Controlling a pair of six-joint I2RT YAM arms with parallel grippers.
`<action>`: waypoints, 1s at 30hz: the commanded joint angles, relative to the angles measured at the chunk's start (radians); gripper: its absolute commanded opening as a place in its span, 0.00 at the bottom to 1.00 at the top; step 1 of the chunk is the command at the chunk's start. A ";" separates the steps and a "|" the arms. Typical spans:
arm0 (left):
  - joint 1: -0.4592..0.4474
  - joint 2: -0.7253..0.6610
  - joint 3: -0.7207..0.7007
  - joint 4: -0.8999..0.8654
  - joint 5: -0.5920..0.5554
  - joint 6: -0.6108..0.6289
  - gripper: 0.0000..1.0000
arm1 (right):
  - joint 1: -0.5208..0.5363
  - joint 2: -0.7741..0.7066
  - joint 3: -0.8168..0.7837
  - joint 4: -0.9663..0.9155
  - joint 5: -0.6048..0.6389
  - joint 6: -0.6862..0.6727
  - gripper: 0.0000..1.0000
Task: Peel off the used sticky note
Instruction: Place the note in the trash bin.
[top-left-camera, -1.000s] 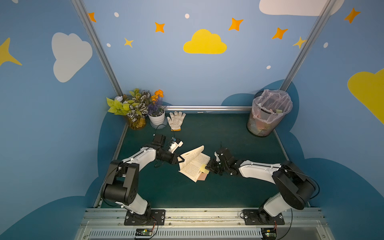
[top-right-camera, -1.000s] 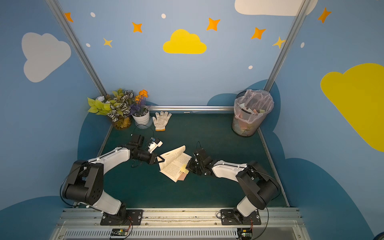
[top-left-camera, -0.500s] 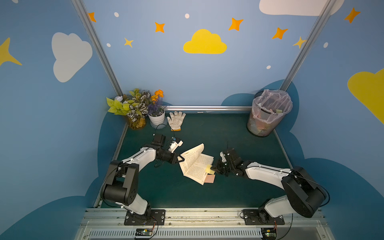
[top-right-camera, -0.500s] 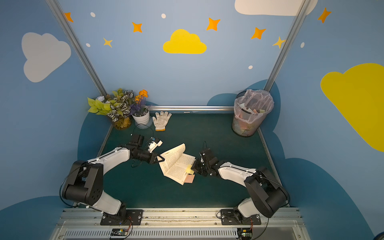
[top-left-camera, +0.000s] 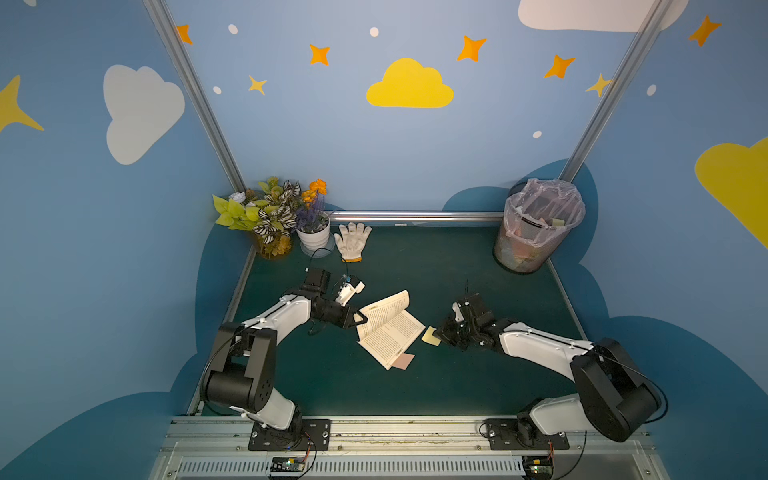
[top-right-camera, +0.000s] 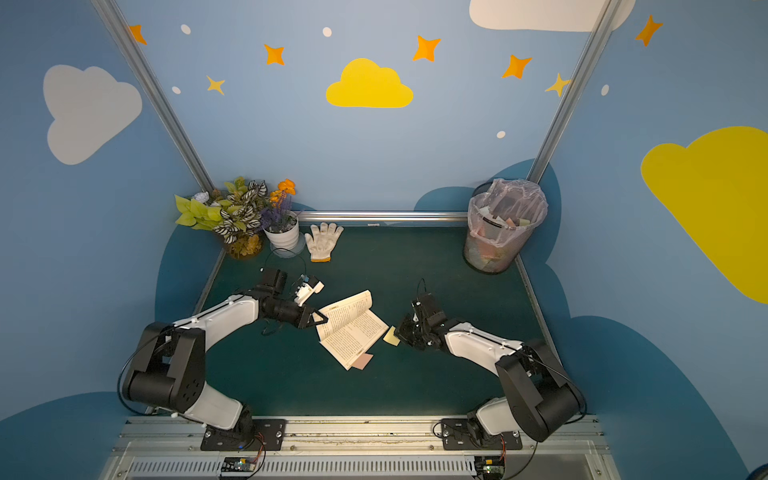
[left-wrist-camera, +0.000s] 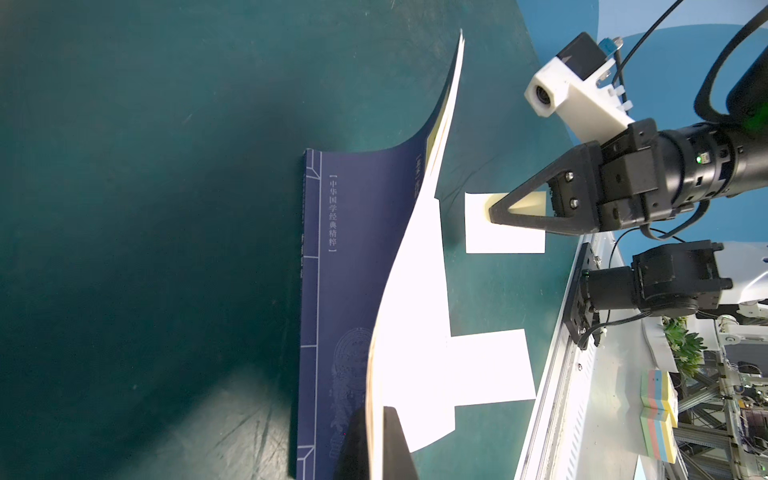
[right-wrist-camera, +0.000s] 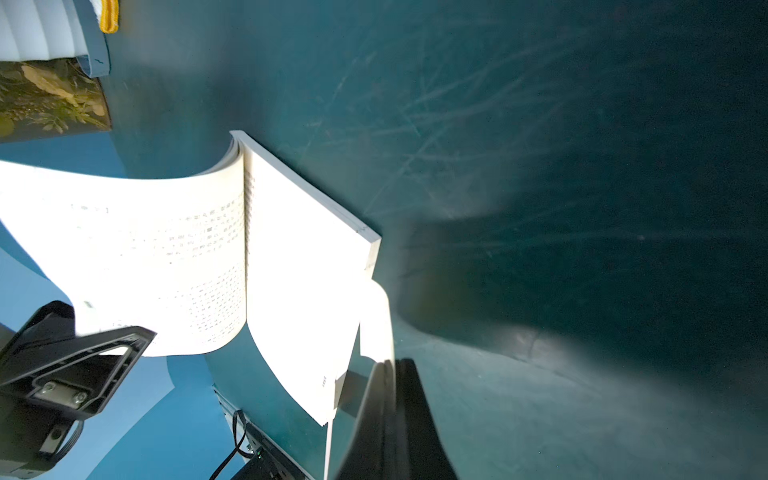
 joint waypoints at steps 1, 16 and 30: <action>0.004 -0.014 -0.011 -0.032 -0.015 0.001 0.03 | -0.015 -0.027 -0.015 -0.032 -0.012 -0.021 0.00; -0.005 -0.045 -0.024 -0.025 -0.027 0.012 0.03 | -0.241 -0.388 0.289 -0.478 0.046 -0.265 0.00; -0.025 -0.054 -0.031 -0.018 -0.050 0.018 0.03 | -0.652 -0.174 0.976 -0.704 0.151 -0.473 0.00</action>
